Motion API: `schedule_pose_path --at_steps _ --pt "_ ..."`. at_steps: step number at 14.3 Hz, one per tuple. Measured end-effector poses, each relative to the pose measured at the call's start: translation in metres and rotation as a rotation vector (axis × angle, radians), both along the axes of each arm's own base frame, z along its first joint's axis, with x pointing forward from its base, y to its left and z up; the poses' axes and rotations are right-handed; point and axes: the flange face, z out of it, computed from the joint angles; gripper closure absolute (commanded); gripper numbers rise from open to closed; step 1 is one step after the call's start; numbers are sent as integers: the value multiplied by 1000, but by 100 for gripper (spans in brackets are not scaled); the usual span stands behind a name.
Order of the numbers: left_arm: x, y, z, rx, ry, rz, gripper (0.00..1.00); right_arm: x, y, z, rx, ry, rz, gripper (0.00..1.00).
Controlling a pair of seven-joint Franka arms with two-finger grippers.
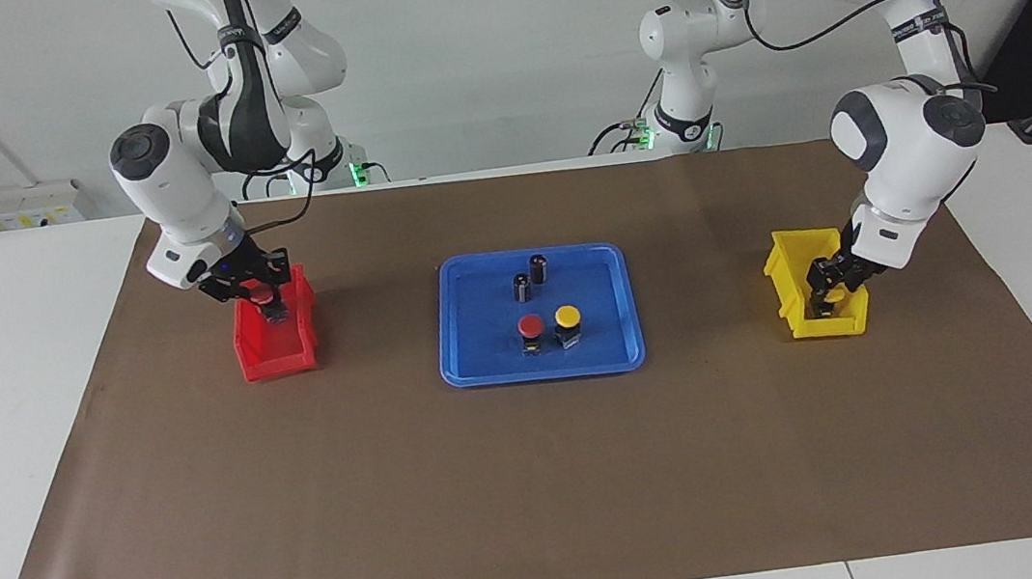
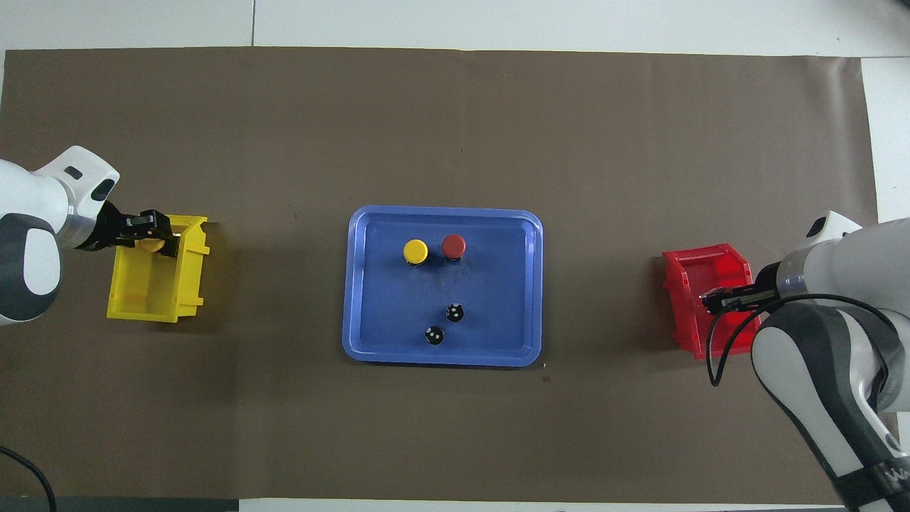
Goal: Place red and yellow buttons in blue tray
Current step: 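Carry both buttons over the blue tray with both grippers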
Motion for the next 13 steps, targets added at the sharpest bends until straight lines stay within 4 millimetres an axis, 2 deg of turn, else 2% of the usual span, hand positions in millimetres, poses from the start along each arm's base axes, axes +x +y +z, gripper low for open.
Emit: schedule_pose_path --at_steps 1,3,5,7,9,10,11,13 --pt "0 0 0 0 0 0 65 12 7 20 -4 7 -9 77" --pt "0 0 0 0 1 0 85 40 39 59 -14 -7 -43 78" --pt "0 0 -1 0 1 -1 98 62 95 81 -14 -47 -76 79" --pt "-1 0 0 0 7 -2 98 70 160 78 -14 -75 -108 80" --pt "1 -3 13 -3 44 -8 98 72 215 61 2 -105 -159 80" --pt "4 -5 29 -4 71 -12 98 74 232 50 8 -121 -176 80" --pt "7 -9 51 -5 94 -12 99 79 239 39 13 -132 -186 80" --pt "9 -27 100 -6 113 9 98 87 245 19 26 -132 -197 79"
